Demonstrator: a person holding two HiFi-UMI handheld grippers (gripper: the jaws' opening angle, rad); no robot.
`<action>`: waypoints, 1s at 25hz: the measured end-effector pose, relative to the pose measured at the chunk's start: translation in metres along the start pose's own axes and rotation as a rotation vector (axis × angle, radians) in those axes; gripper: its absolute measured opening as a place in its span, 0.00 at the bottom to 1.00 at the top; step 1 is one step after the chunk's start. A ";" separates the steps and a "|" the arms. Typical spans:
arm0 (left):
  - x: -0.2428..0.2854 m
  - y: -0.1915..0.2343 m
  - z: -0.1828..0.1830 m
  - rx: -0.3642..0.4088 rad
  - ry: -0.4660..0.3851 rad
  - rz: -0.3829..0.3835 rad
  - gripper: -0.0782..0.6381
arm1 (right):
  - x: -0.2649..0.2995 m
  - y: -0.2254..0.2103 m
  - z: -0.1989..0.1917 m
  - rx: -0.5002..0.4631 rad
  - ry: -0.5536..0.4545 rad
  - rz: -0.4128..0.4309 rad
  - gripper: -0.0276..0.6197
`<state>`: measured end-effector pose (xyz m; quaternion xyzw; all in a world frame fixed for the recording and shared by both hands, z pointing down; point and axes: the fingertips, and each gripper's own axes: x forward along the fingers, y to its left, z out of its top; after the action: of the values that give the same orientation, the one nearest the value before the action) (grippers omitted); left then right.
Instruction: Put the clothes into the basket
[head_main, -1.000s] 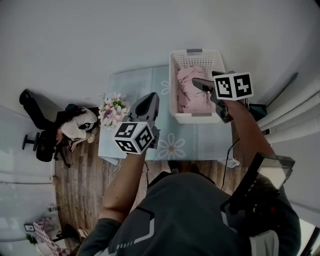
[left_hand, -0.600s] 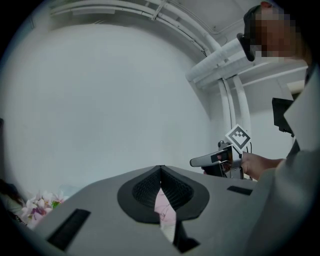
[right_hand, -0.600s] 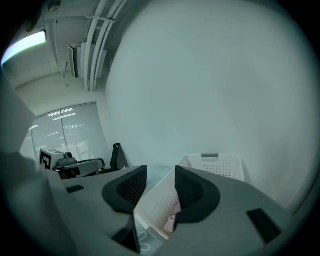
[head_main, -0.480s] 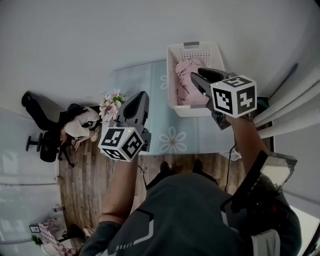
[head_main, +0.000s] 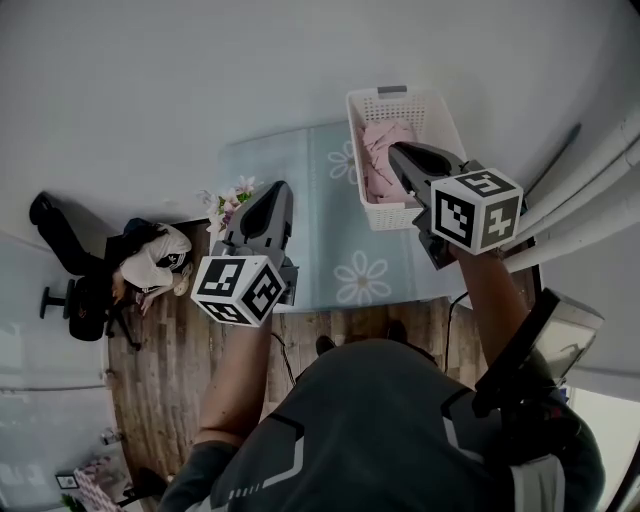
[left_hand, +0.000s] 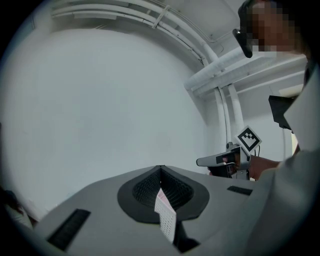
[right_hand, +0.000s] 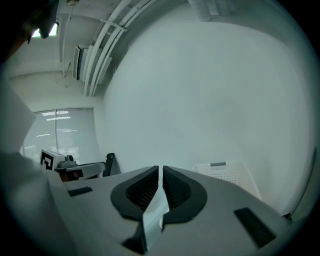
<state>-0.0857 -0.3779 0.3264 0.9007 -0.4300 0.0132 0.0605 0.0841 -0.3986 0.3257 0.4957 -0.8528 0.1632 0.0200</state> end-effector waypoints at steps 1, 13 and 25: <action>-0.004 0.004 0.002 -0.003 -0.005 -0.004 0.12 | 0.000 0.005 0.001 0.002 -0.007 -0.011 0.10; -0.033 0.031 0.008 -0.031 -0.034 -0.056 0.12 | -0.005 0.047 0.009 -0.041 -0.069 -0.082 0.06; -0.035 0.035 0.003 -0.044 -0.029 -0.063 0.12 | -0.005 0.053 0.009 -0.023 -0.095 -0.077 0.06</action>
<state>-0.1350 -0.3730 0.3241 0.9123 -0.4025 -0.0112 0.0744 0.0425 -0.3731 0.3029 0.5351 -0.8349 0.1289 -0.0086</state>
